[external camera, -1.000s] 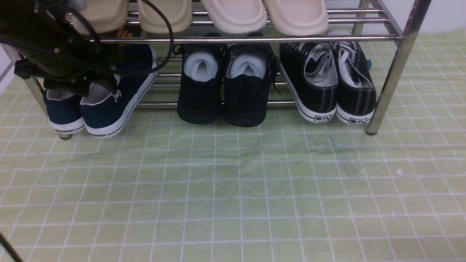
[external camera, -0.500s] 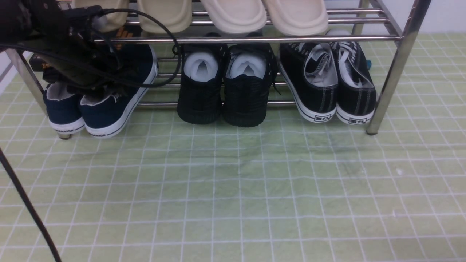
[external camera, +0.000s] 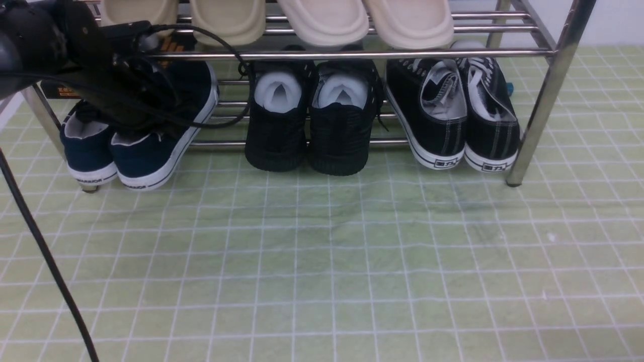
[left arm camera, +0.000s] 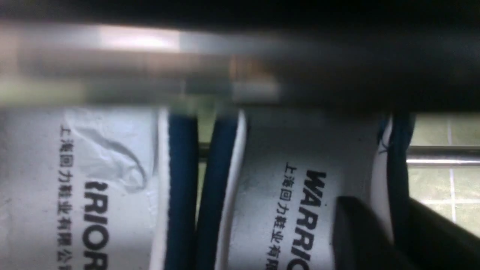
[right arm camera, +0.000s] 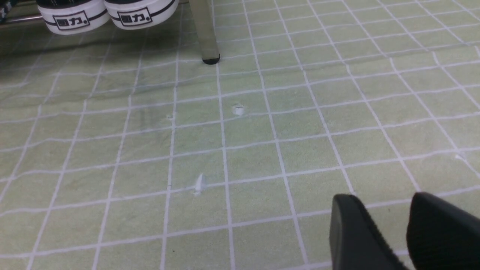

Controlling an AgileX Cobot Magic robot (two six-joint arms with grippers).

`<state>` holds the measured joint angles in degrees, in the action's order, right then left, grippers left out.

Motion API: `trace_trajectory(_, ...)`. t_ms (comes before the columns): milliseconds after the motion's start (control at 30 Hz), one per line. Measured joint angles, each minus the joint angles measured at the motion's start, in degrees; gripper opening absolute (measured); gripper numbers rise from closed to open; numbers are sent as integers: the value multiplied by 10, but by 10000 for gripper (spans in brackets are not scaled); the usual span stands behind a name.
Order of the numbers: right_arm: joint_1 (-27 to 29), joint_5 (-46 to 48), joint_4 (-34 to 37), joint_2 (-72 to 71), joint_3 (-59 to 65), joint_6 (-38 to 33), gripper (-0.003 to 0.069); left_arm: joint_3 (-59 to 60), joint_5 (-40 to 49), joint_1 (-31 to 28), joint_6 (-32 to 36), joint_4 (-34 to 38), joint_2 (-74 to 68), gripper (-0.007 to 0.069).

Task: Take the shoes off the shelf with your hand from the green coffee tablecloth.
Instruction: 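Grasp the leftmost shoe on the bottom shelf of the shoe rack with the left gripper, then set the held shoe down on the floor in front of the rack with the left gripper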

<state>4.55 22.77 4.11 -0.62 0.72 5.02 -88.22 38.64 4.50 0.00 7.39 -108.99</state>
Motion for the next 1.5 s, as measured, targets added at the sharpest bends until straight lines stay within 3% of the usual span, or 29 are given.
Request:
trace_trajectory(100,0,0,0,0,0,0,237,-1,12,0,0,15,3,38)
trace_trajectory(367,0,0,0,0,0,0,237,0,115,4,-68,55,69,38)
trace_trajectory(500,0,0,0,0,0,0,237,0,181,34,-101,52,115,38)
trace_trajectory(700,0,0,0,0,0,0,237,1,238,108,-128,11,131,35)
trace_trajectory(867,0,0,0,0,0,0,237,3,305,185,-203,-85,153,35)
trace_trajectory(1233,0,0,0,0,0,0,237,75,309,272,-315,-148,216,35)
trace_trajectory(1500,0,0,0,0,0,0,237,229,185,336,-439,-176,283,35)
